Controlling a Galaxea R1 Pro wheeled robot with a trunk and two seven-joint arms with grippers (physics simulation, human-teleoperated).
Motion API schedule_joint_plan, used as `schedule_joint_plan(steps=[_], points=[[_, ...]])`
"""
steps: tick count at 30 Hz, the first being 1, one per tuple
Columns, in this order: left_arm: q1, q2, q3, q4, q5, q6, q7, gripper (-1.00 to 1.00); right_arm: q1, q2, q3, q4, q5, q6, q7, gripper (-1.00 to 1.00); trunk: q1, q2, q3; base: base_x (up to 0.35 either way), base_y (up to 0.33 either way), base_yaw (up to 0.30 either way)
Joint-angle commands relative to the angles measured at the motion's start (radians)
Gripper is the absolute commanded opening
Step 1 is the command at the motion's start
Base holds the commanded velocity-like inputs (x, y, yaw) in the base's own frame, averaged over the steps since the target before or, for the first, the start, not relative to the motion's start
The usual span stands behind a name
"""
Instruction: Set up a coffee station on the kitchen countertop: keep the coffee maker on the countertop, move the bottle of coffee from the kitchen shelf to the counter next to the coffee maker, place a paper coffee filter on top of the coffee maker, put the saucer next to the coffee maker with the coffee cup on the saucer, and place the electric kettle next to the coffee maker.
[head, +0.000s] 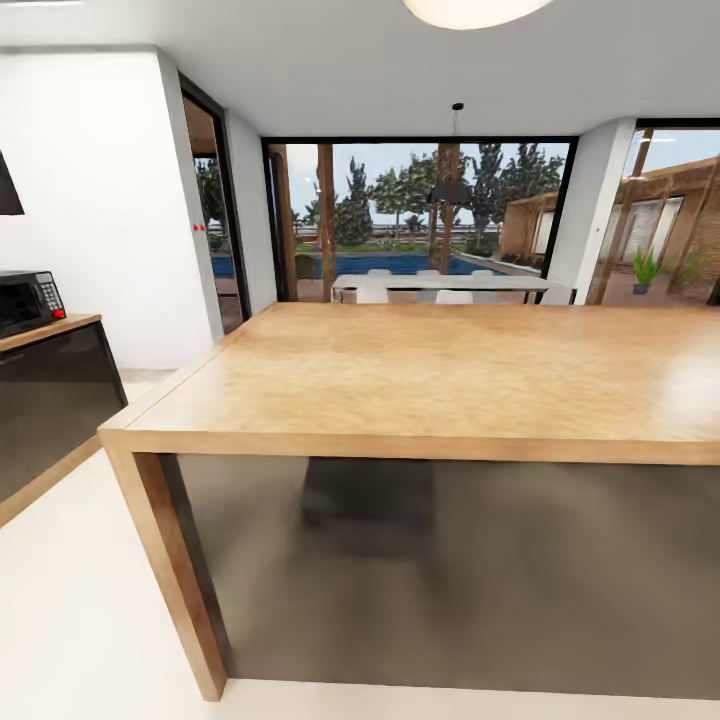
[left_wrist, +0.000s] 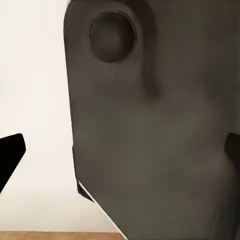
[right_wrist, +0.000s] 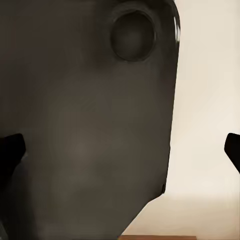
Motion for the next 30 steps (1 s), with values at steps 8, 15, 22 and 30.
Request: schedule_joint_plan(steps=[8,15,22,30], points=[[0.001,-0.001,0.000,-0.005,-0.001,-0.005,0.002,1.00,-0.008,0.045,-0.001,-0.037,0.000,-0.023,0.001,1.00,0.000,0.000,0.000,0.000,0.000,0.000],[0.001,-0.002,0.002,-0.005,0.002,-0.005,0.002,1.00,-0.008,0.052,-0.004,-0.065,0.001,-0.048,-0.003,1.00,0.000,0.000,-0.002,0.000,0.000,0.121],[0.000,-0.001,0.002,-0.006,0.003,-0.005,0.002,1.00,-0.008,0.052,-0.004,-0.080,0.002,-0.049,-0.003,1.00,0.000,0.000,-0.007,0.000,0.000,0.252],[0.000,-0.002,0.005,-0.006,0.010,-0.005,0.000,1.00,-0.008,0.052,-0.004,-0.081,0.002,-0.049,-0.003,1.00,-0.004,0.007,-0.012,0.000,0.000,0.214]])
